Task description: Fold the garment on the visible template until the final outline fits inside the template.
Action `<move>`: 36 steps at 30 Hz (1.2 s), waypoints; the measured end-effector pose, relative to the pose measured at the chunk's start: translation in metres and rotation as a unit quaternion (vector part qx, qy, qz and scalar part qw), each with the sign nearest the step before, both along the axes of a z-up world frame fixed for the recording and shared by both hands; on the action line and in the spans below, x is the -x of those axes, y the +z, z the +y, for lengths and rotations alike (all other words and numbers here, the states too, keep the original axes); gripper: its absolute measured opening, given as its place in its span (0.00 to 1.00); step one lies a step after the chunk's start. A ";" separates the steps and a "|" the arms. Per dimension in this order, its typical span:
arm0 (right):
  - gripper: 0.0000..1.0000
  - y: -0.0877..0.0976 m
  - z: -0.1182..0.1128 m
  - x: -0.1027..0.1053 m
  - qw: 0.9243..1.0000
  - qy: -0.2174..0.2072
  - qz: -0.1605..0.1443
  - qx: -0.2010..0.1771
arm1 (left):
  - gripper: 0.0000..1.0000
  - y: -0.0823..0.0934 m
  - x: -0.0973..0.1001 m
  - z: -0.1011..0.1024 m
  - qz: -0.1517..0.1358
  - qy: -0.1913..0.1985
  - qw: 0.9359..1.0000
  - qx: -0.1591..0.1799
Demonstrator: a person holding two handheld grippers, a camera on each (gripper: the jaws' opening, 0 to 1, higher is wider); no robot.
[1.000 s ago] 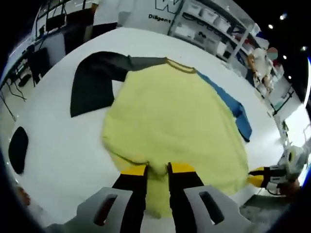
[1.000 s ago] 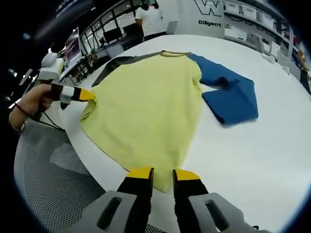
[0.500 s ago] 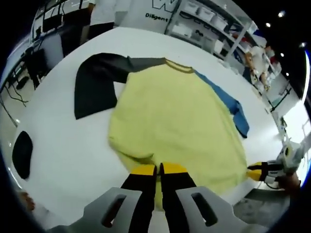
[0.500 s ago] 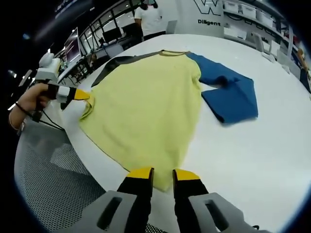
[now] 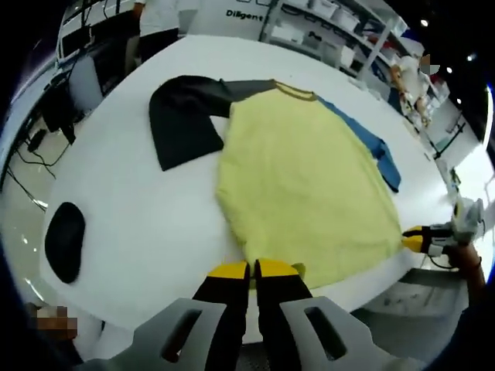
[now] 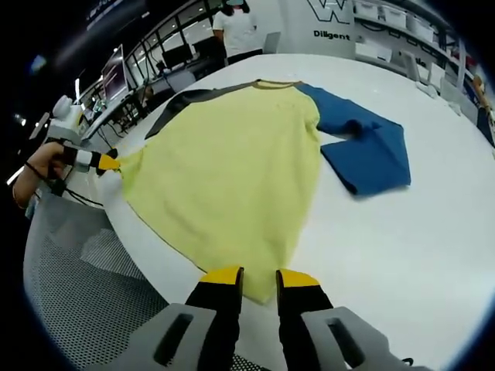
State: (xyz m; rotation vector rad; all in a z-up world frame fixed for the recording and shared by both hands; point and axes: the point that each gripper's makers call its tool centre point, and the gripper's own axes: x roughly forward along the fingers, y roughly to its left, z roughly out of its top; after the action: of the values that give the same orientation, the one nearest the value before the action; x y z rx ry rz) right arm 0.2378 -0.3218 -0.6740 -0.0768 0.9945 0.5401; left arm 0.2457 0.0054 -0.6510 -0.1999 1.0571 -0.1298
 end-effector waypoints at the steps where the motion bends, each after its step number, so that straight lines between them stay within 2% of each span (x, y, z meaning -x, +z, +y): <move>1: 0.11 0.000 0.000 0.000 1.000 0.000 0.001 0.001 | 0.00 -0.002 0.003 0.003 0.004 0.001 1.000 0.001; 6: 0.12 -0.001 -0.001 0.002 1.000 -0.004 0.007 0.002 | 0.00 -0.010 0.006 0.013 0.016 -0.012 1.000 -0.013; 12: 0.11 -0.002 -0.004 0.003 1.000 -0.020 0.021 0.001 | 0.00 -0.016 0.009 0.014 0.021 -0.036 0.999 -0.020; 17: 0.11 -0.007 -0.010 0.006 0.997 -0.052 0.046 0.011 | 0.00 -0.018 0.010 0.013 0.021 -0.044 0.999 -0.018; 20: 0.10 -0.008 -0.014 0.007 0.996 -0.069 0.046 0.018 | 0.00 -0.018 0.010 0.014 0.021 -0.048 0.998 -0.019; 22: 0.08 -0.007 -0.012 0.005 0.997 -0.066 0.043 0.015 | 0.00 -0.020 0.011 0.014 0.024 -0.048 0.998 -0.017; 25: 0.00 -0.010 -0.011 0.005 0.996 -0.067 0.051 0.018 | 0.00 -0.022 0.011 0.014 0.025 -0.055 0.998 -0.016; 30: 0.00 -0.010 -0.012 0.005 0.997 -0.058 0.047 0.030 | 0.00 -0.024 0.011 0.017 0.019 -0.067 0.997 -0.021; 36: 0.00 -0.008 -0.016 0.009 0.996 -0.071 0.056 0.027 | 0.00 -0.029 0.014 0.022 0.019 -0.070 0.997 -0.025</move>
State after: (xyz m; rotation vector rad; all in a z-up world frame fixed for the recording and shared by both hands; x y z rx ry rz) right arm 0.2291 -0.3382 -0.6823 -0.0232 1.1147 0.3899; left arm 0.2316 0.0273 -0.6798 -0.0835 1.1110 -0.2263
